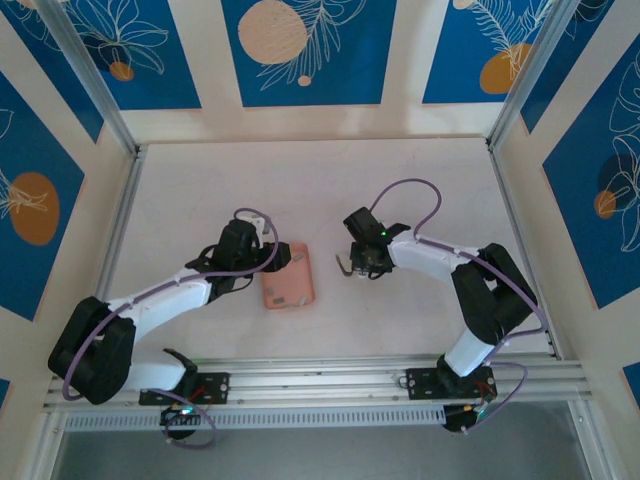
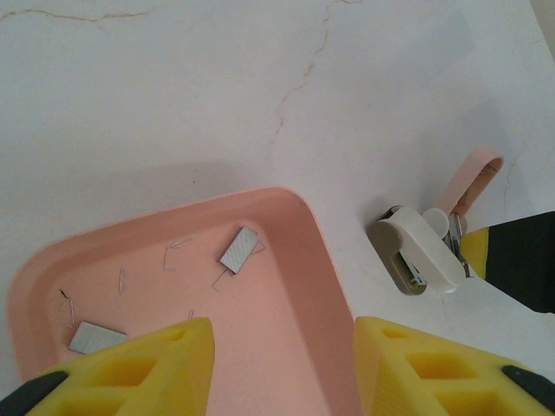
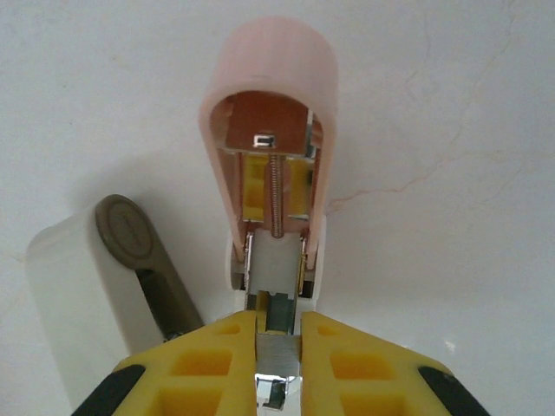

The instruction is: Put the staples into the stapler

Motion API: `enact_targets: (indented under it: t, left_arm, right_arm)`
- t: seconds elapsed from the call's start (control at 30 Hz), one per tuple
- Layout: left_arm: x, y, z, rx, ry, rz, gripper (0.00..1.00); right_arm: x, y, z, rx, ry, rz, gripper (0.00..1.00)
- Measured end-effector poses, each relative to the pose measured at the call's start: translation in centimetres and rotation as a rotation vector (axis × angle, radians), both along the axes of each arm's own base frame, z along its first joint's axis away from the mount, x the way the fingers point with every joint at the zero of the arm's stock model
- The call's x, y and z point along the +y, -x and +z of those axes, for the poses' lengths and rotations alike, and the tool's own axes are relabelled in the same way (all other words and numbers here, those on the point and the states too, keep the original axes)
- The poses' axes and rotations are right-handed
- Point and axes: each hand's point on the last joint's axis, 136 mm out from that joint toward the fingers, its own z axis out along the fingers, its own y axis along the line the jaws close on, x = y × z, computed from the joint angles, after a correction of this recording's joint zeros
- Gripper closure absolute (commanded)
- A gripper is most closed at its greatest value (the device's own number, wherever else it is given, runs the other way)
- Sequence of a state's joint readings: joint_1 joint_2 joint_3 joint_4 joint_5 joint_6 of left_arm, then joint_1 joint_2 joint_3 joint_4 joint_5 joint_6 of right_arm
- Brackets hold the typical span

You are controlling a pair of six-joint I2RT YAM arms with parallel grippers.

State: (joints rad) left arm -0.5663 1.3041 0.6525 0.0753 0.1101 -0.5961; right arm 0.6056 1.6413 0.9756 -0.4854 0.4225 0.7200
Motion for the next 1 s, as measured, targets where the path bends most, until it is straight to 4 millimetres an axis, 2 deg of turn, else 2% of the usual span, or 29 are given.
enact_targets:
  t: [0.33,0.5,0.73,1.0]
  left_arm:
    - [0.0,0.0,0.0,0.0,0.0,0.0,0.55]
    - [0.0,0.0,0.0,0.0,0.0,0.0,0.55]
    - [0.0,0.0,0.0,0.0,0.0,0.0,0.55]
    - [0.0,0.0,0.0,0.0,0.0,0.0,0.55]
  right_arm:
    - [-0.1,0.1,-0.7,0.024,0.003,-0.002,0.83]
    - [0.0,0.0,-0.1,0.01,-0.004,-0.002,0.82]
    - [0.2,-0.7,1.9,-0.04,-0.039,-0.008,0.82]
    - [0.4,-0.8,1.7,-0.031,-0.046,-0.003,0.82]
